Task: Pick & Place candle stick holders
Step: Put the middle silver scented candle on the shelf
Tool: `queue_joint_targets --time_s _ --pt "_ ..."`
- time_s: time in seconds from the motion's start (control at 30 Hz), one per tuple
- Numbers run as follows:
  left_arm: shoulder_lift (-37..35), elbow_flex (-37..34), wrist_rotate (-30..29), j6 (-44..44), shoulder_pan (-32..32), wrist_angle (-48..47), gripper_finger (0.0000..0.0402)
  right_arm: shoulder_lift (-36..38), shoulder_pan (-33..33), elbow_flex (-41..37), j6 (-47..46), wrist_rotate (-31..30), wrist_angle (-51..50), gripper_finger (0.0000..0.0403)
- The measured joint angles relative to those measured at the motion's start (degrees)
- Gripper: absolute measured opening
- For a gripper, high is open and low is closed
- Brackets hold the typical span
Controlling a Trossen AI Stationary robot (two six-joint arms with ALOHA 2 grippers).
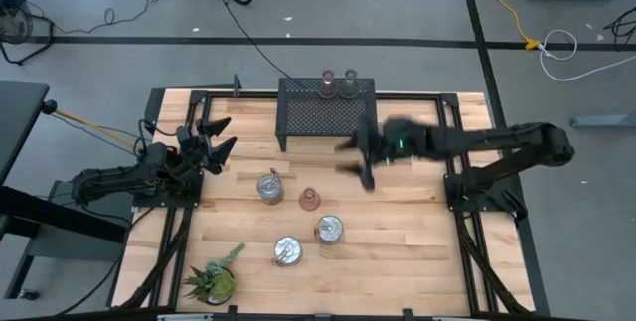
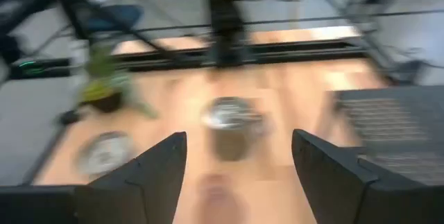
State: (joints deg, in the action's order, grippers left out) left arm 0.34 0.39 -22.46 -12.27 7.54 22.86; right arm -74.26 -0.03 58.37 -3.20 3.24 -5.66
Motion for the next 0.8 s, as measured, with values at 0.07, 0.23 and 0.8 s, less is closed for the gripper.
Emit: queue_joint_targets --time_s 0.07,0.23,0.8 --pt "0.0 0.0 0.0 0.0 0.0 0.0 0.0390 -0.9 6.4 0.0 -2.2 -3.9 0.1 0.0259" --pt "0.0 0.0 0.0 0.0 0.0 0.0 0.0390 -4.1 21.1 0.0 -8.7 -17.3 0.9 0.0259" --pt "0.0 0.0 2.8 -0.5 0.0 -1.9 0.0390 -26.8 38.9 0.0 -20.6 -30.0 17.3 0.0259"
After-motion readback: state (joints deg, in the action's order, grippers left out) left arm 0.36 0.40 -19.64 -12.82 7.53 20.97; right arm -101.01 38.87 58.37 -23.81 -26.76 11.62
